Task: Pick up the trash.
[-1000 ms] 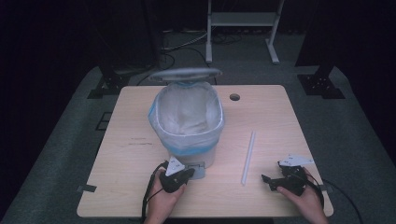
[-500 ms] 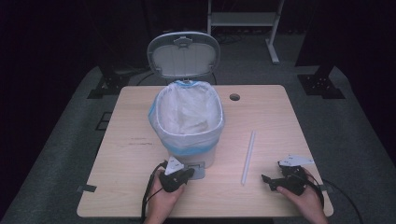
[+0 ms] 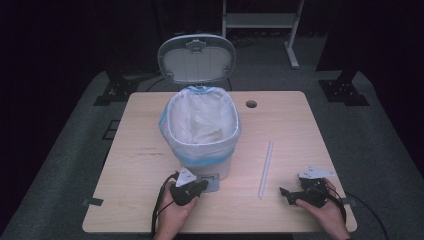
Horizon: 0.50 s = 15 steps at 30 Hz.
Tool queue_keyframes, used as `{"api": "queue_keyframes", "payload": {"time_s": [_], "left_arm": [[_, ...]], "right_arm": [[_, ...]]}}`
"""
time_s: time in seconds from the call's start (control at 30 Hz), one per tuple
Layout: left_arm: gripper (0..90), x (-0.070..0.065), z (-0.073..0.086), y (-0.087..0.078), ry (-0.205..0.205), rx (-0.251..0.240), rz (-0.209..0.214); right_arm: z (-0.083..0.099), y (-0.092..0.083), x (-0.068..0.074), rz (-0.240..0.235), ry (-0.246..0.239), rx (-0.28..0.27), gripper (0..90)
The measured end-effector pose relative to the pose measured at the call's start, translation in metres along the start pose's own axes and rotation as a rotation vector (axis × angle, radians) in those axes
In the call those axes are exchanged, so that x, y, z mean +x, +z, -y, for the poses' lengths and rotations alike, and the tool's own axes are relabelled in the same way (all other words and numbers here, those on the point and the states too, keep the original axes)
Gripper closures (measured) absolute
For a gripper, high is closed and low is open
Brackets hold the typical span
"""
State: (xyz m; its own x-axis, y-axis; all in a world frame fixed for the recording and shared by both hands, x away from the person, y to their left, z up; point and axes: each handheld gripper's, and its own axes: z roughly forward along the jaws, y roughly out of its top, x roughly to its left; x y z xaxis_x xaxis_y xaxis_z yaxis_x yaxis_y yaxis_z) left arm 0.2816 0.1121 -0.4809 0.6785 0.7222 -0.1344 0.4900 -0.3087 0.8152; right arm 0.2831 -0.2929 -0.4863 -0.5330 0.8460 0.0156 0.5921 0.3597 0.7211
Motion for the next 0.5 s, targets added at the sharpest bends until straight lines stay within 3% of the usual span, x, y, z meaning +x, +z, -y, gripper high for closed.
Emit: {"api": "queue_keyframes", "payload": {"time_s": [0.23, 0.5], "left_arm": [[90.0, -0.001, 0.0, 0.0, 0.004, -0.004, -0.003], [90.0, 0.0, 0.0, 0.0, -0.001, -0.001, 0.001]], "right_arm": [[-0.004, 0.001, 0.006, -0.03, -0.001, 0.006, 9.6], [-0.018, -0.004, 0.016, -0.057, 0.01, -0.07, 9.8]]}}
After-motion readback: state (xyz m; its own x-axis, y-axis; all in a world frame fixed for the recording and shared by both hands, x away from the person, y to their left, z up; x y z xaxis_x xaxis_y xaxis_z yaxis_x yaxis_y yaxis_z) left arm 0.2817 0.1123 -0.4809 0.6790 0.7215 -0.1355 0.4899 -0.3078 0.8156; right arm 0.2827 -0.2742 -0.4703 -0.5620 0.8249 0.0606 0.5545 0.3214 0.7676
